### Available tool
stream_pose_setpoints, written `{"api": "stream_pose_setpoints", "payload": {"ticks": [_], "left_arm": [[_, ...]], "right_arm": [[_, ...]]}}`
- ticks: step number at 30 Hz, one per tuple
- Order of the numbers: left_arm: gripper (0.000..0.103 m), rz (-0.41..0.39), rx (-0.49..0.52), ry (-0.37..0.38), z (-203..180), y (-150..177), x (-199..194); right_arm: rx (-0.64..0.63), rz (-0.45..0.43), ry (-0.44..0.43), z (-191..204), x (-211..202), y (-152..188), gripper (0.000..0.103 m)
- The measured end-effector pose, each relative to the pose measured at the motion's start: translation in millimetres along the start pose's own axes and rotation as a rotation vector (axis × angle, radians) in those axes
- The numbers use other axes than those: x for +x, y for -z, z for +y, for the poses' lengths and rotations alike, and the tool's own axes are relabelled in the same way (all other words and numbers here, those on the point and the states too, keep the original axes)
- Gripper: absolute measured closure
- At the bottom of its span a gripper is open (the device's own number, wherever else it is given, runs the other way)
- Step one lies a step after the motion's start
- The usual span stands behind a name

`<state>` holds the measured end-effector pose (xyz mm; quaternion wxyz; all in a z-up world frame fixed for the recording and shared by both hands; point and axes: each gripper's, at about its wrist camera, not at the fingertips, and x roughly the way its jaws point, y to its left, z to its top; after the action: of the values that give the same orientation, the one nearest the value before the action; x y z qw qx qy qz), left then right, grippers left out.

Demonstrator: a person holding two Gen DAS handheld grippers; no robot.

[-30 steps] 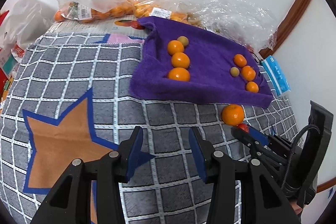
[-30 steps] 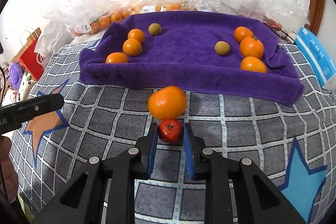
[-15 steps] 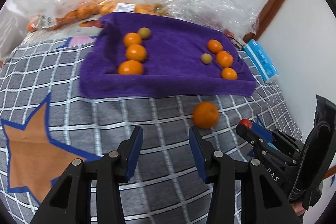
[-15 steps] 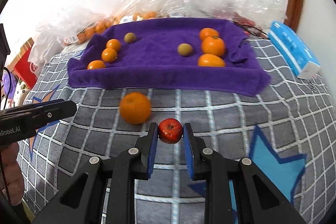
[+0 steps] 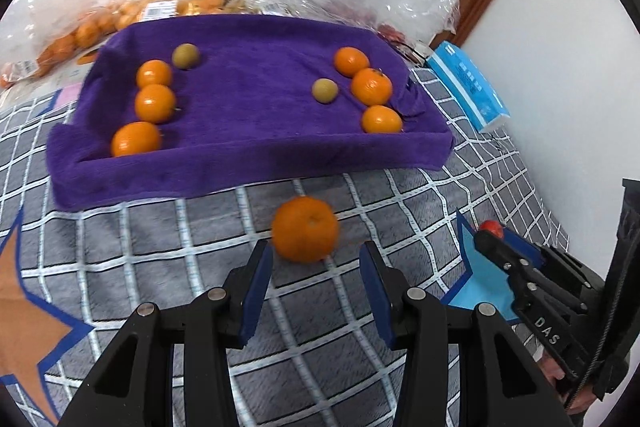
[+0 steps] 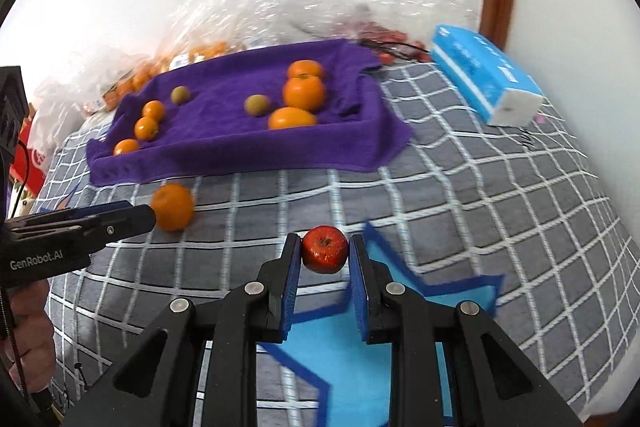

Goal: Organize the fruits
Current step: 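Grasp the large orange with the left tool while the right tool holds the apple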

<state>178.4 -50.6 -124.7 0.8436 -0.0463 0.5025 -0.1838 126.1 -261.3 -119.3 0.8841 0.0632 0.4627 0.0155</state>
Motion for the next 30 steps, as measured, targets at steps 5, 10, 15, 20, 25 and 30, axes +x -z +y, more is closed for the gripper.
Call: {"api": "stream_pose_setpoints", "payload": {"ticks": [5, 10, 15, 20, 25, 30], "left_arm": [[0.059, 0.005, -0.001, -0.025, -6, -3, 11], [0.059, -0.003, 0.006, -0.050, -8, -8, 15], [0.057, -0.007, 0.020, -0.090, -9, -11, 21], [0.057, 0.039, -0.010, -0.061, -3, -13, 36], [0.058, 0.019, 0.013, -0.082, -8, -14, 39], [0.063, -0.003, 0.057, -0.115, -13, -13, 41]], "right_arm": [[0.022, -0.006, 0.014, -16, 0, -3, 0.079], [0.032, -0.007, 0.013, -23, 4, -7, 0.079], [0.031, -0.003, 0.010, -24, 9, -9, 0.079], [0.032, 0.009, 0.013, -25, 16, -9, 0.079], [0.037, 0.014, 0.011, -28, 20, -11, 0.079], [0.033, 0.020, 0.013, -27, 24, -11, 0.079]]}}
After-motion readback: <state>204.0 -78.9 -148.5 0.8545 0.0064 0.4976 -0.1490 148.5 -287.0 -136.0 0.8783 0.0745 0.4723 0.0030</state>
